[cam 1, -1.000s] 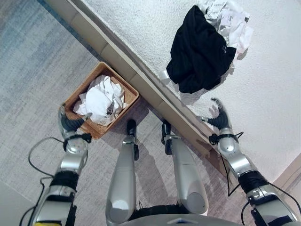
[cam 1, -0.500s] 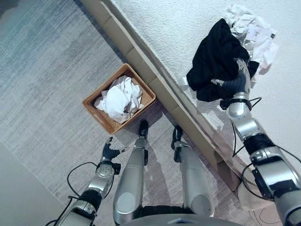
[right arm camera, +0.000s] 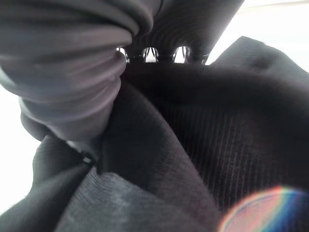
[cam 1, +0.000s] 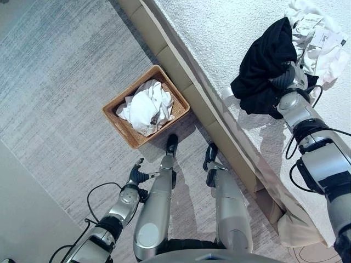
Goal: Pick up clothes into the bucket
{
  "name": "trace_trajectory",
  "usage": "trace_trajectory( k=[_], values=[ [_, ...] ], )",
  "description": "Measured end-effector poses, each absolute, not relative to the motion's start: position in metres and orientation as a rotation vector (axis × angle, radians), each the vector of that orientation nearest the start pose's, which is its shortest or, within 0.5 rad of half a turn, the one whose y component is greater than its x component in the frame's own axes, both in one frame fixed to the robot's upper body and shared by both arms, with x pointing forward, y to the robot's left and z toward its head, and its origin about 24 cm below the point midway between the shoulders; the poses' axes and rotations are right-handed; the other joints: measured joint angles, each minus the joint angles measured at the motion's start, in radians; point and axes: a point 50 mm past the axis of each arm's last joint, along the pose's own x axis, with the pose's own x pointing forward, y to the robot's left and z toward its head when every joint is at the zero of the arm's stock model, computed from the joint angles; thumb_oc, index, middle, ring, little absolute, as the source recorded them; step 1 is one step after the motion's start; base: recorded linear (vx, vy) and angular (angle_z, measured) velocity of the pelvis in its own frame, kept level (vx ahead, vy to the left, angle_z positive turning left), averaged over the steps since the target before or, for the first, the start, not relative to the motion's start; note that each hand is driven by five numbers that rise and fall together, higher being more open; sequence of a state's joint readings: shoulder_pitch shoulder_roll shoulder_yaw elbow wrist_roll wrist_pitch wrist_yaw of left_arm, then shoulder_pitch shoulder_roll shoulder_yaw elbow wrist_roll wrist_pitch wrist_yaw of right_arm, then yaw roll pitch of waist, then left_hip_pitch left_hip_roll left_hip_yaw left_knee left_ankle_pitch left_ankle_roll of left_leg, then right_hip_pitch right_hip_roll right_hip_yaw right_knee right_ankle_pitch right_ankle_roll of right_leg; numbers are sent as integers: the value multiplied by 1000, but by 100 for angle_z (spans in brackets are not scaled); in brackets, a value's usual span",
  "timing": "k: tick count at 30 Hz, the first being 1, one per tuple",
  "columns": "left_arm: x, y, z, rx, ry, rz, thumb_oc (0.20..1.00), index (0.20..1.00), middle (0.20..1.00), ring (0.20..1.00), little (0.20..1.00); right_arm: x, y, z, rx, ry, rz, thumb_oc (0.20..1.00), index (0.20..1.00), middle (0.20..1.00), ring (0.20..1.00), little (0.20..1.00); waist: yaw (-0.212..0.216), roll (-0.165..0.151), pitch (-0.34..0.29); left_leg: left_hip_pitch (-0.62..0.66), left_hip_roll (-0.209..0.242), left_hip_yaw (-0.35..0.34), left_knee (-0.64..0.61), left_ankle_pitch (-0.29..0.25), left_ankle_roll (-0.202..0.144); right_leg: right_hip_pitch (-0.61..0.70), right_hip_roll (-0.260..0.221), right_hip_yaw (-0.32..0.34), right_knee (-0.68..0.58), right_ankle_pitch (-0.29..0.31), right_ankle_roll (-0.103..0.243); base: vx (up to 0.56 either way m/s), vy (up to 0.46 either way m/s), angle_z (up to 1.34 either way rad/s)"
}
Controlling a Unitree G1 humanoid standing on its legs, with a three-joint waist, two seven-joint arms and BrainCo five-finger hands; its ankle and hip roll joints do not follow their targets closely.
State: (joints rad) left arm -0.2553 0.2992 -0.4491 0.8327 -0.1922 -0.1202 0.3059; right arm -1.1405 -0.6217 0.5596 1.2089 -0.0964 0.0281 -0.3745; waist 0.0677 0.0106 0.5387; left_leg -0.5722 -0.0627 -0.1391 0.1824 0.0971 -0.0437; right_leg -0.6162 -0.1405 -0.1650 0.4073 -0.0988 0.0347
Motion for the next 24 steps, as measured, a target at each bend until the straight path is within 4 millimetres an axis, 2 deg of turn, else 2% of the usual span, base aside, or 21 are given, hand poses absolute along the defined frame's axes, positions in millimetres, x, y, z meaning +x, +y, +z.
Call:
trace_trajectory(
  k=[5, 8, 9, 11, 15, 16, 19, 20, 22, 24],
  values=[
    [258, 178, -65, 343, 456, 60, 1000, 1000, 1000, 1000, 1000, 402, -272, 213, -1054, -98, -467, 200, 200, 200, 200, 200, -2, -1, 0, 2, 2, 1, -1, 2, 2, 3, 3, 3, -8, 10, 0, -7, 9, -2],
    [258, 182, -64, 325, 452, 86, 1000, 1000, 1000, 1000, 1000, 395, -264, 255, -1057, -304, -470, 200, 200, 200, 200, 200, -3, -2, 1, 5, 8, 23, -2, 5, 8, 6, 11, 17, -25, 28, 2, -17, 13, -16],
    [259, 185, -63, 322, 447, 97, 1000, 1000, 1000, 1000, 1000, 390, -260, 271, -1058, -381, -472, 200, 200, 200, 200, 200, -20, -9, 2, 21, 9, 27, -5, 5, 8, 24, 14, 22, -35, 35, 0, -21, 14, -10],
    [257, 191, -63, 323, 453, 119, 1000, 1000, 1000, 1000, 1000, 381, -253, 291, -1039, -502, -481, 200, 200, 200, 200, 200, -30, -20, 2, 53, 13, 30, -11, 5, 8, 60, 18, 24, -58, 44, 4, 13, 18, -10],
    [258, 202, -54, 340, 415, 131, 1000, 1000, 1000, 1000, 1000, 360, -263, 315, -986, -631, -560, 200, 200, 200, 200, 200, -28, -51, -3, 133, 26, 59, -35, 3, 10, 133, 33, 51, -98, 63, 9, 39, 20, -23],
    [259, 205, -51, 361, 399, 128, 1000, 1000, 1000, 1000, 1000, 356, -265, 320, -984, -649, -576, 200, 200, 200, 200, 200, -44, -55, -3, 147, 26, 61, -37, 3, 11, 147, 34, 54, -103, 63, 9, 64, 29, -7],
    [266, 220, -30, 450, 313, 119, 1000, 1000, 1000, 1000, 1000, 337, -263, 345, -960, -785, -612, 200, 200, 200, 200, 200, -57, -67, -8, 205, 31, 89, -50, -10, 21, 199, 40, 78, -134, 65, 17, 73, 24, -25],
    [267, 223, -24, 466, 286, 116, 1000, 1000, 1000, 1000, 1000, 333, -264, 348, -951, -809, -621, 200, 200, 200, 200, 200, -59, -68, -10, 222, 34, 96, -57, -12, 23, 213, 43, 84, -140, 69, 23, 49, 4, -27],
    [277, 229, 2, 462, 180, 139, 1000, 1000, 1000, 1000, 1000, 324, -263, 354, -944, -857, -627, 200, 200, 200, 200, 200, -68, -70, -21, 258, 35, 111, -70, -17, 20, 242, 44, 100, -159, 73, 28, 111, -10, -23],
    [282, 233, 23, 445, 96, 152, 1000, 1000, 1000, 1000, 1000, 318, -254, 355, -938, -905, -583, 200, 200, 200, 200, 200, -79, -69, -26, 306, 40, 119, -90, -15, 21, 291, 50, 101, -184, 93, 29, 85, -6, -12]
  ],
)
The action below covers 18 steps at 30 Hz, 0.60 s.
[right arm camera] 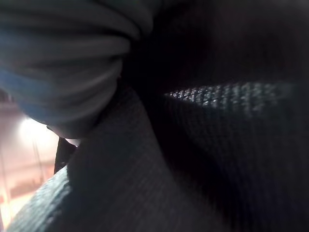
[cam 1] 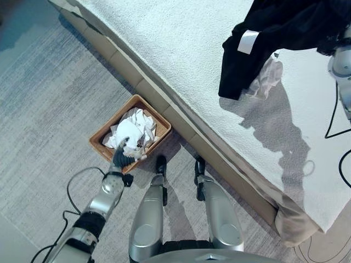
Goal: Pick up clothes into the bucket
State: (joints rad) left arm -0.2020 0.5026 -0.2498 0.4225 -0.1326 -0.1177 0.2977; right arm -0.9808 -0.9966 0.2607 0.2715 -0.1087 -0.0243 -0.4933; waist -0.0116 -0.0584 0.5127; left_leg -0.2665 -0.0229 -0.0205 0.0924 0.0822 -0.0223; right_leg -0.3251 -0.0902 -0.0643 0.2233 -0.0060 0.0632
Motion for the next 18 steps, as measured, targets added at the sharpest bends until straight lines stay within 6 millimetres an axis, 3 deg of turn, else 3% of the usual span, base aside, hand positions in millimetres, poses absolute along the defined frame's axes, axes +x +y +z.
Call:
trace_trajectory(
  k=[3, 6, 13, 18],
  values=[
    [292, 227, 54, 416, -30, 135, 1000, 1000, 1000, 1000, 1000, 314, -244, 350, -942, -932, -508, 200, 200, 200, 200, 200, -5, 7, -32, 47, 5, 10, -23, -1, -2, 48, 3, 1, -29, 2, -1, 87, -9, -8],
    [300, 211, 92, 352, -191, 75, 1000, 1000, 1000, 1000, 1000, 313, -234, 335, -956, -912, -375, 200, 200, 200, 200, 200, -4, 12, -102, 82, 10, 15, -51, 0, 0, 81, 9, 1, -57, 5, -2, 79, -26, -4],
    [306, 185, 128, 285, -318, -66, 1000, 1000, 1000, 1000, 1000, 324, -224, 296, -932, -722, -116, 200, 200, 200, 200, 200, -30, 16, -210, 175, 20, 15, -104, -1, -2, 196, 22, -9, -150, 12, 0, 93, -25, 1],
    [316, 147, 148, 295, -378, -241, 1000, 1000, 1000, 1000, 1000, 328, -211, 272, -909, -619, 62, 200, 200, 200, 200, 200, -55, 16, -275, 241, 24, 15, -134, -7, -11, 278, 28, -12, -213, 19, 2, 90, -13, 1]
  ],
)
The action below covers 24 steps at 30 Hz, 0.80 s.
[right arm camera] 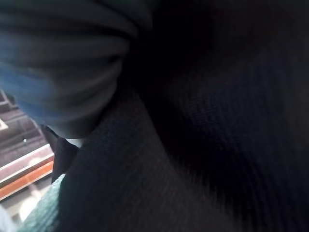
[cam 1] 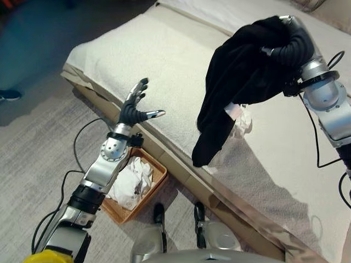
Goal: Pick up clothes into the bucket
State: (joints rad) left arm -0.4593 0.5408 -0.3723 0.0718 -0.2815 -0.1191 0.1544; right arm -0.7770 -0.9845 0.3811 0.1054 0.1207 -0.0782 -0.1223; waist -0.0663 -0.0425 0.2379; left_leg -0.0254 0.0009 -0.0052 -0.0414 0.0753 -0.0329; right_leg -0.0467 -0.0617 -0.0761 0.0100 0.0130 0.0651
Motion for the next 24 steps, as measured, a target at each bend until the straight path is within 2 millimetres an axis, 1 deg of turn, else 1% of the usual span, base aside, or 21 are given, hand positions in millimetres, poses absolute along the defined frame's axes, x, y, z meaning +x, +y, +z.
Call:
trace_trajectory(
  k=[4, 6, 8, 9, 11, 13, 17, 21, 22, 23, 24],
  values=[
    [316, 129, 147, 302, -369, -334, 1000, 1000, 1000, 1000, 1000, 325, -200, 261, -871, -586, 164, 200, 200, 200, 200, 200, -9, 1, -33, 23, 2, 2, -10, 0, -1, 29, 3, 3, -26, 5, 0, 70, -11, -4],
    [316, 117, 145, 327, -353, -398, 1000, 1000, 1000, 1000, 1000, 324, -187, 252, -800, -561, 262, 200, 200, 200, 200, 200, -9, 1, -46, 46, 6, 3, -24, -1, -1, 54, 9, 2, -46, 10, -2, 64, -11, -1],
    [315, 110, 144, 325, -349, -426, 1000, 1000, 1000, 1000, 1000, 320, -177, 248, -773, -552, 338, 200, 200, 200, 200, 200, -20, 2, -56, 52, 8, 3, -27, -1, -1, 63, 11, 2, -54, 11, -3, 37, -8, 0],
    [315, 106, 143, 326, -346, -443, 1000, 1000, 1000, 1000, 1000, 316, -167, 247, -751, -557, 405, 200, 200, 200, 200, 200, -25, 1, -62, 52, 9, 3, -27, -1, -1, 63, 12, 1, -54, 12, -4, 33, -7, 2],
    [317, 98, 140, 312, -331, -456, 1000, 1000, 1000, 1000, 1000, 309, -155, 244, -718, -558, 490, 200, 200, 200, 200, 200, -28, 2, -72, 53, 9, 3, -27, -1, -1, 63, 12, 2, -54, 12, -4, 22, -5, 0],
    [317, 89, 137, 319, -318, -488, 1000, 1000, 1000, 1000, 1000, 306, -147, 241, -685, -545, 553, 200, 200, 200, 200, 200, -29, 1, -82, 54, 9, 4, -28, -1, -1, 64, 12, 2, -54, 12, -4, 0, 0, 0],
    [314, 74, 135, 347, -300, -590, 1000, 1000, 1000, 1000, 1000, 305, -143, 235, -646, -504, 617, 200, 200, 200, 200, 200, -31, 2, -90, 70, 8, 5, -31, -2, -3, 79, 11, 3, -55, 12, -4, 0, 0, 0],
    [310, 62, 132, 296, -259, -669, 1000, 1000, 1000, 1000, 1000, 303, -139, 231, -637, -491, 649, 200, 200, 200, 200, 200, -38, 5, -100, 70, 8, 5, -33, -2, -3, 78, 11, 3, -56, 12, -4, 0, 0, 0],
    [310, 60, 129, 288, -232, -700, 1000, 1000, 1000, 1000, 1000, 302, -138, 230, -638, -487, 660, 200, 200, 200, 200, 200, -34, 7, -102, 69, 8, 4, -33, -2, -3, 78, 11, 2, -56, 12, -4, 0, 0, 0],
    [308, 56, 127, 259, -213, -728, 1000, 1000, 1000, 1000, 1000, 302, -138, 230, -637, -484, 665, 200, 200, 200, 200, 200, -40, 8, -103, 69, 8, 5, -33, -2, -3, 77, 10, 3, -56, 12, -4, 0, 0, 0],
    [306, 52, 125, 244, -166, -794, 1000, 1000, 1000, 1000, 1000, 302, -137, 228, -621, -473, 677, 200, 200, 200, 200, 200, -39, 12, -106, 69, 7, 4, -33, -2, -3, 78, 10, 2, -56, 12, -4, 0, 0, 0]
  ],
)
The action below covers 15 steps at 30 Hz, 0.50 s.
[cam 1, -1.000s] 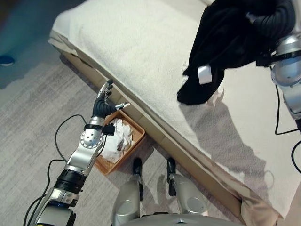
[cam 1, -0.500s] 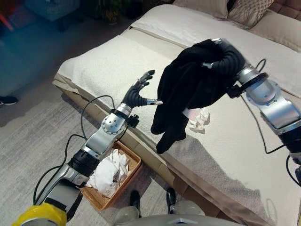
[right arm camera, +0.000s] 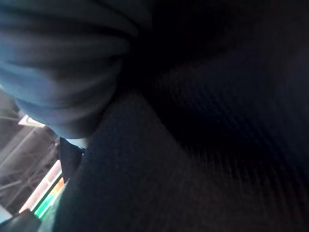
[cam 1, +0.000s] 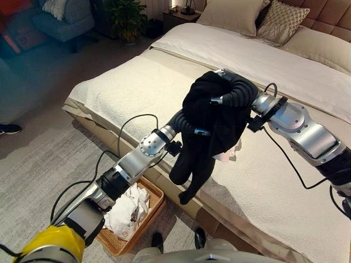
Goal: Pick up clothes into the bucket
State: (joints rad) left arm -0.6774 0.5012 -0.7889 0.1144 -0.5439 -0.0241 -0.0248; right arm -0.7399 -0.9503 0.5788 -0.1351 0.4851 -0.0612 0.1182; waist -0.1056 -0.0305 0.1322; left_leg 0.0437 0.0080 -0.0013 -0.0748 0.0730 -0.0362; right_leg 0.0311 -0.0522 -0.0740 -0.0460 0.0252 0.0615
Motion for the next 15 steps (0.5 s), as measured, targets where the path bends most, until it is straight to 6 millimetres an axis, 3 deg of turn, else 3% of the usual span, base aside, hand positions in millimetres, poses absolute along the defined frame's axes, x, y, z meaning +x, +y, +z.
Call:
trace_trajectory(
  k=[2, 3, 4, 5, 8, 9, 10, 15],
  values=[
    [300, 48, 120, 215, -104, -877, 1000, 1000, 1000, 1000, 1000, 301, -133, 221, -609, -444, 712, 200, 200, 200, 200, 200, -2, 10, -15, 0, -1, 0, -1, 0, 0, 0, -1, 0, 0, 0, 0, 0, 0, 0],
    [300, 51, 118, 201, -74, -888, 893, 893, 893, 893, 893, 300, -132, 219, -610, -439, 719, 200, 200, 200, 200, 200, -3, 13, -20, 0, -1, 0, -1, 0, 0, 0, -1, 0, 0, 0, 0, 0, 0, 0],
    [299, 50, 116, 185, -53, -905, 263, 263, 263, 263, 263, 300, -131, 218, -611, -435, 724, 200, 200, 200, 200, 200, -5, 16, -23, 0, -1, 0, -1, 0, 0, 0, -1, 0, 0, 0, 0, 0, 0, 0],
    [298, 53, 113, 163, -23, -915, 200, 200, 200, 200, 200, 300, -131, 217, -612, -431, 728, 200, 200, 200, 200, 200, -10, 20, -27, 0, -1, 0, -1, 0, 0, 0, -1, 0, -1, 0, 0, 0, 0, 0],
    [299, 57, 112, 149, 0, -919, 200, 200, 200, 200, 200, 299, -130, 216, -612, -428, 731, 200, 200, 200, 200, 200, -13, 23, -28, 0, 1, 0, -1, 0, 0, 0, 1, -1, -1, 0, 0, 0, 0, 0],
    [298, 59, 110, 151, 10, -918, 200, 200, 200, 200, 200, 299, -132, 213, -609, -420, 728, 473, 473, 473, 473, 473, -13, 23, -28, 0, 2, -1, -1, 0, 0, 1, 2, -1, -1, 0, 0, 0, 0, 0],
    [298, 62, 107, 134, 18, -902, 200, 200, 200, 200, 200, 296, -136, 209, -582, -414, 714, 1000, 1000, 1000, 1000, 1000, -12, 23, -29, 1, 3, -2, -2, 0, 0, 2, 3, -2, -1, 0, 0, 0, 0, 0],
    [292, 78, 85, 121, 73, -832, 200, 200, 200, 200, 200, 291, -147, 195, -500, -387, 659, 1000, 1000, 1000, 1000, 1000, -11, 24, -30, 0, 2, -3, -3, 0, 0, 1, 2, -2, -3, 0, 0, 0, 0, 0]
  ],
)
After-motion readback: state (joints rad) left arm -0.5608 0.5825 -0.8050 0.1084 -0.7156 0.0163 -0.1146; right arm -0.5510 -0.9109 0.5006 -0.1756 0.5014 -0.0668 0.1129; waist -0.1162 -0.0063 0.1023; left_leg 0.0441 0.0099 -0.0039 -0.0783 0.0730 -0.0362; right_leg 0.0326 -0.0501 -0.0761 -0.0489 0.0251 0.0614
